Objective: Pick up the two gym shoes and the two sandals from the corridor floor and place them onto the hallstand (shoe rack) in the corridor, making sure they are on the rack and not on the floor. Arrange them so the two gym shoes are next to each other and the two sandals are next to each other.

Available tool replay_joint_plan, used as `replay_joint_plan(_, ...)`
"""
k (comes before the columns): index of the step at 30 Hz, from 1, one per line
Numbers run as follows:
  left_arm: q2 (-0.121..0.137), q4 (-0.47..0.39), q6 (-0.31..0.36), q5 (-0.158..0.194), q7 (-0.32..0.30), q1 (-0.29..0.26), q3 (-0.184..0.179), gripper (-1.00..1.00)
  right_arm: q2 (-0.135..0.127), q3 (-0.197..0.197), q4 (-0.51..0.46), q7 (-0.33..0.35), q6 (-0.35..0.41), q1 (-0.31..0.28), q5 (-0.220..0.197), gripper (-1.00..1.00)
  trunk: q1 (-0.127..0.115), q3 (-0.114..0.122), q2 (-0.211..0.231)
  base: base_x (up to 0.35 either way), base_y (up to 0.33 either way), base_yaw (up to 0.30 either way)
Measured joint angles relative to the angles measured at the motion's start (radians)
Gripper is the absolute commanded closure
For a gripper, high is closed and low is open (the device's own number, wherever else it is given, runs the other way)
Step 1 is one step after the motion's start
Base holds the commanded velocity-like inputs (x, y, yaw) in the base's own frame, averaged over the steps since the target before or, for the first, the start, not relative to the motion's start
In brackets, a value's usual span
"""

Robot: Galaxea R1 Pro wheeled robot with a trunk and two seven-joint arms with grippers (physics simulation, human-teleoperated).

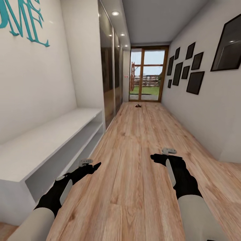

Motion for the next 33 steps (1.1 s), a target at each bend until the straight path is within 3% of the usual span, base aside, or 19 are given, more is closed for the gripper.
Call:
replay_joint_plan(7,0.0,0.018,-0.001,0.004,0.004,0.0,0.0,-1.0,0.0,0.001,0.0,-0.002,-0.001,0.0,0.001,-1.0,0.0,0.0,0.0,0.347,0.0,-0.186)
replay_joint_plan(11,0.0,0.028,-0.003,0.043,0.02,0.0,0.001,-1.0,-0.002,0.0,0.001,0.003,-0.001,0.0,-0.002,-1.0,0.0,0.0,0.0,0.347,-0.02,-0.032)
replay_joint_plan(13,0.0,0.03,-0.003,0.076,0.103,0.0,0.001,-1.0,-0.002,0.0,0.002,0.004,-0.012,0.0,-0.001,-1.0,0.0,0.0,0.0,0.347,-0.066,-0.005)
replay_joint_plan(15,-0.002,0.031,-0.003,0.087,0.165,0.0,0.0,-1.0,-0.002,0.0,0.003,0.004,-0.046,0.0,0.0,-1.0,0.0,0.0,0.0,0.347,-0.073,-0.002)
replay_joint_plan(19,-0.006,0.031,-0.003,0.096,0.2,0.0,0.0,-1.0,-0.003,0.0,0.004,0.0,-0.091,0.0,0.001,-1.0,0.0,0.0,0.0,0.347,-0.076,-0.001)
replay_joint_plan(33,-0.006,0.031,-0.003,0.101,0.212,0.0,0.0,-1.0,-0.001,0.003,0.003,-0.003,-0.108,0.0,0.001,-1.0,0.0,0.0,0.0,0.348,-0.028,0.0)
